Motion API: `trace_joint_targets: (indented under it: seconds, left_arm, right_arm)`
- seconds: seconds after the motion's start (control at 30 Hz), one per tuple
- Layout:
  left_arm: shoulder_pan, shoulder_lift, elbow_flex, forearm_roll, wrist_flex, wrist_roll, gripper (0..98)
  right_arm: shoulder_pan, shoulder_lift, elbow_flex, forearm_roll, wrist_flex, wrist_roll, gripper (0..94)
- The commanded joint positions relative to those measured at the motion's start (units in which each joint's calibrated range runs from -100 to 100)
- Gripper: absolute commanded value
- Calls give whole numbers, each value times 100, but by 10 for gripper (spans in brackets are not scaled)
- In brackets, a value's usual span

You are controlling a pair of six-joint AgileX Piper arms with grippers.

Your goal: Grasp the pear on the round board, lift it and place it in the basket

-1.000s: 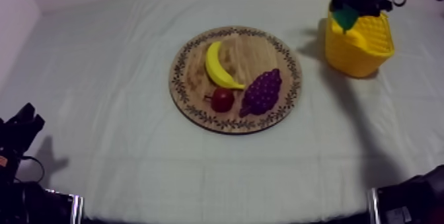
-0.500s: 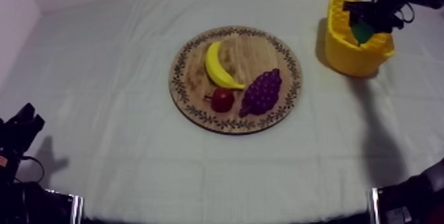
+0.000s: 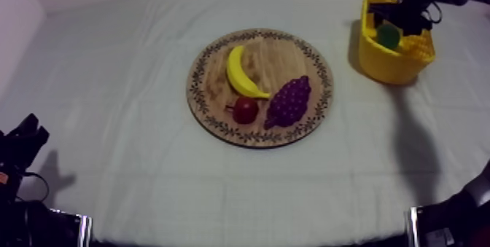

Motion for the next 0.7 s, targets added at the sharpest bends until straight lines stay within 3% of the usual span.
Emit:
trace_joint_targets:
  seconds: [0.0, 0.1, 0.23, 0.3, 0.43, 0.67]
  left_arm:
    - [-3, -4, 0, 0, 2, 0, 1]
    - [-3, -4, 0, 0, 2, 0, 1]
    - [-3, -4, 0, 0, 2, 0, 1]
    - [-3, -4, 0, 0, 2, 0, 1]
    - [-3, -4, 0, 0, 2, 0, 1]
    - [-3, -4, 0, 0, 2, 0, 1]
  right_arm:
    - [-16, -51, 33, 75, 74, -126, 649]
    - [-35, -254, 240, 183, 42, -236, 563]
    - [-38, -841, 826, 261, -166, -336, 206]
    - [-38, -1265, 1230, 264, -292, -382, 104]
    - [-1, -2304, 2199, 201, -604, -405, 30]
    - [94, -4339, 3937, 154, -893, -499, 8]
